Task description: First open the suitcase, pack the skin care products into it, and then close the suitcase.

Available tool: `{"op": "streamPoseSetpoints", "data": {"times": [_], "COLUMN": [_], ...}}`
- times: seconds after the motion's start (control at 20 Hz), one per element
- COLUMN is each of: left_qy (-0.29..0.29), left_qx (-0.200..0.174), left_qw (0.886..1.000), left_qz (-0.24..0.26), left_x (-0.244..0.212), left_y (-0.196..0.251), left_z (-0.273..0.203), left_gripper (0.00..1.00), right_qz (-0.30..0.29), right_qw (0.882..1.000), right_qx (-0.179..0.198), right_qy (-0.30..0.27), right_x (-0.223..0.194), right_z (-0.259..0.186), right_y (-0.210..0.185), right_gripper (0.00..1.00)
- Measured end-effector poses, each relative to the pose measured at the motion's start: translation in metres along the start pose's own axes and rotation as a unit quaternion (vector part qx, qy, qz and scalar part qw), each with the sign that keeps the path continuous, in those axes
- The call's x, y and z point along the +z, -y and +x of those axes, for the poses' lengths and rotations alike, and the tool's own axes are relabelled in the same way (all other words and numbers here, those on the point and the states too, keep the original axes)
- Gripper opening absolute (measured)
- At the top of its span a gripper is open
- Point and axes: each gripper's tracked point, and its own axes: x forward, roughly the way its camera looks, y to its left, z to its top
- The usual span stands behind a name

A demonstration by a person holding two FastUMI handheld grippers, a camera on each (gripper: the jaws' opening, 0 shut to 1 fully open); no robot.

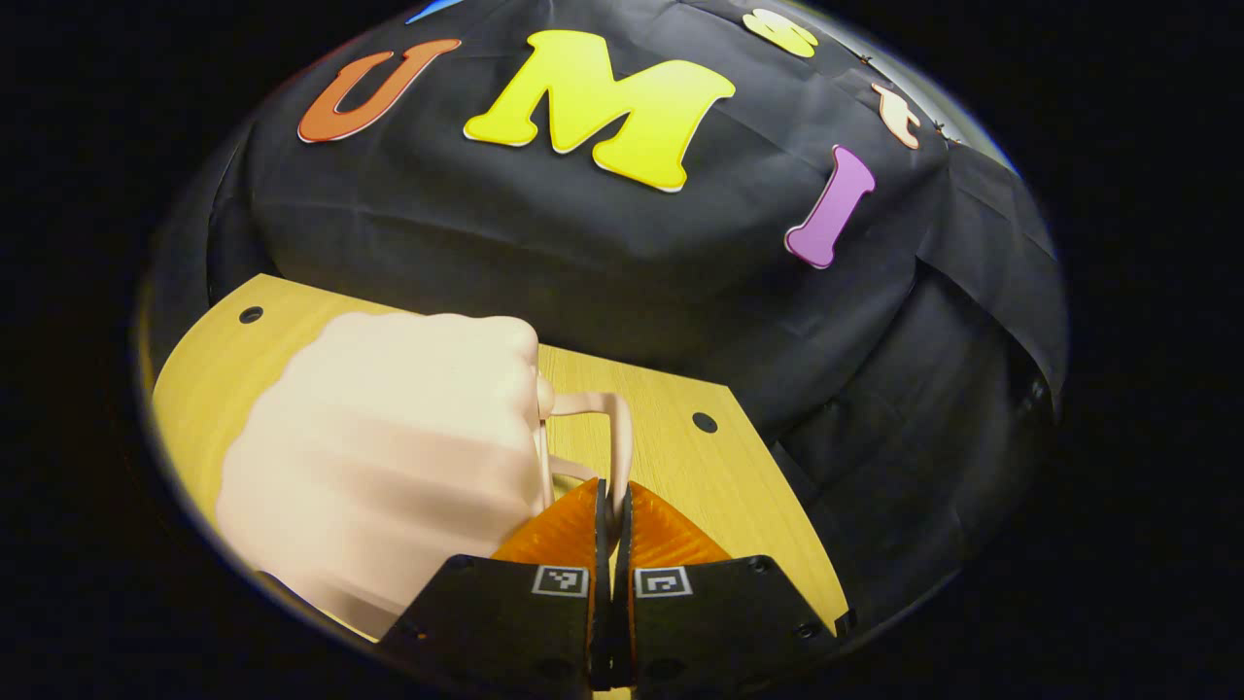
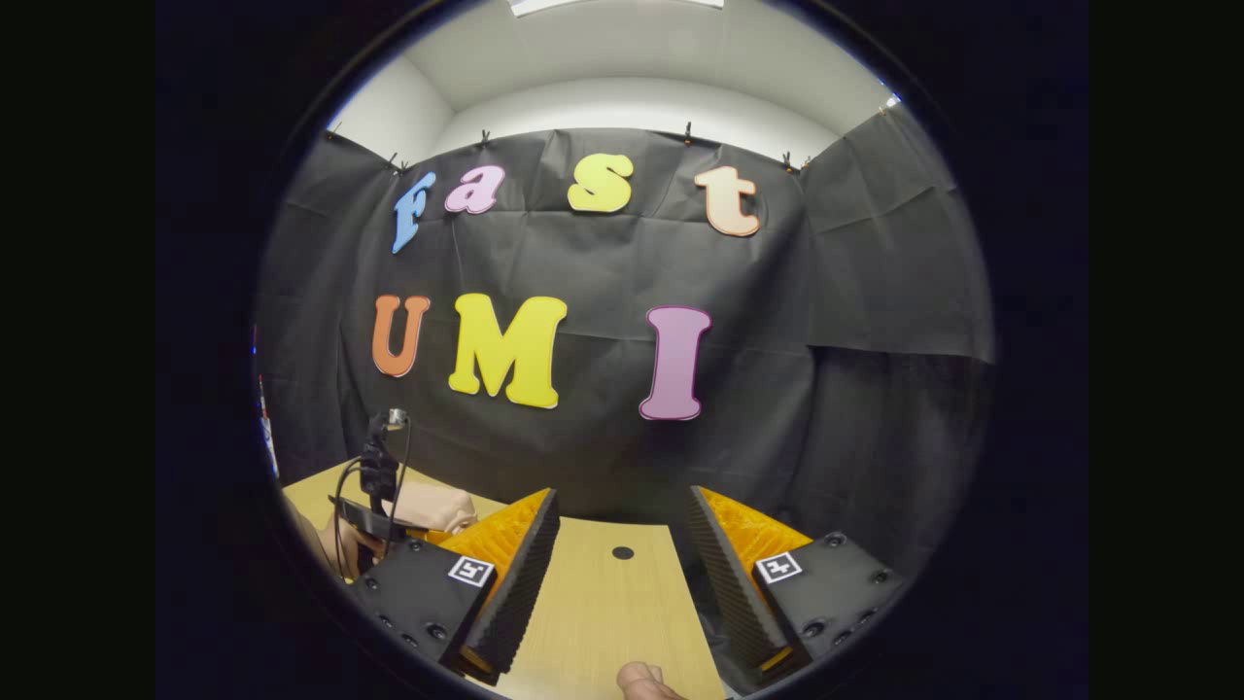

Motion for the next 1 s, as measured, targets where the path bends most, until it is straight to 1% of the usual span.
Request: {"op": "streamPoseSetpoints", "data": {"times": [0.2, 0.25, 0.3, 0.35, 0.4, 0.45, 0.5, 0.55, 0.6, 0.65, 0.75, 0.9, 0.95, 1.0], "left_qy": [-0.033, -0.044, -0.051, -0.045, -0.032, -0.024, -0.017, -0.013, -0.003, 0.012, 0.048, 0.082, 0.087, 0.095], "left_qx": [0.021, 0.022, 0.018, 0.020, 0.029, 0.030, 0.034, 0.044, 0.055, 0.069, 0.095, 0.123, 0.136, 0.145], "left_qw": [0.999, 0.998, 0.998, 0.999, 0.999, 0.999, 0.999, 0.998, 0.997, 0.996, 0.990, 0.982, 0.978, 0.975], "left_qz": [0.027, 0.027, 0.022, 0.018, 0.019, 0.022, 0.028, 0.037, 0.048, 0.062, 0.091, 0.121, 0.131, 0.138], "left_x": [-0.026, -0.032, -0.035, -0.032, -0.025, -0.019, -0.012, -0.006, 0.004, 0.017, 0.044, 0.072, 0.078, 0.085], "left_y": [0.000, 0.001, 0.006, 0.009, 0.009, 0.010, 0.011, 0.008, 0.003, -0.002, -0.013, -0.030, -0.039, -0.048], "left_z": [0.015, 0.018, 0.020, 0.017, 0.017, 0.015, 0.011, 0.005, -0.003, -0.013, -0.036, -0.073, -0.085, -0.098], "left_gripper": [0.04, 0.05, 0.09, 0.25, 0.34, 0.55, 0.47, 0.61, 0.81, 0.82, 0.90, 0.93, 1.00, 0.94], "right_qz": [-0.003, -0.004, -0.005, -0.004, -0.004, -0.005, -0.005, -0.007, -0.008, -0.010, -0.010, -0.010, -0.009, -0.007], "right_qw": [1.000, 1.000, 1.000, 1.000, 1.000, 1.000, 1.000, 1.000, 1.000, 1.000, 1.000, 1.000, 1.000, 1.000], "right_qx": [-0.007, -0.008, -0.010, -0.010, -0.010, -0.009, -0.008, -0.007, -0.005, -0.003, -0.001, -0.007, -0.013, -0.017], "right_qy": [-0.008, -0.010, -0.012, -0.012, -0.013, -0.013, -0.013, -0.013, -0.011, -0.008, 0.000, 0.011, 0.014, 0.017], "right_x": [-0.005, -0.005, -0.007, -0.006, -0.006, -0.006, -0.005, -0.004, -0.003, -0.001, 0.006, 0.014, 0.016, 0.018], "right_z": [0.002, 0.003, 0.004, 0.005, 0.005, 0.005, 0.006, 0.006, 0.006, 0.006, 0.007, 0.007, 0.008, 0.009], "right_y": [0.002, 0.002, 0.002, -0.001, -0.005, -0.009, -0.014, -0.020, -0.026, -0.033, -0.049, -0.069, -0.074, -0.082], "right_gripper": [0.78, 0.78, 0.79, 0.81, 0.79, 0.79, 0.79, 0.79, 0.79, 0.79, 0.77, 0.79, 0.79, 0.79]}}
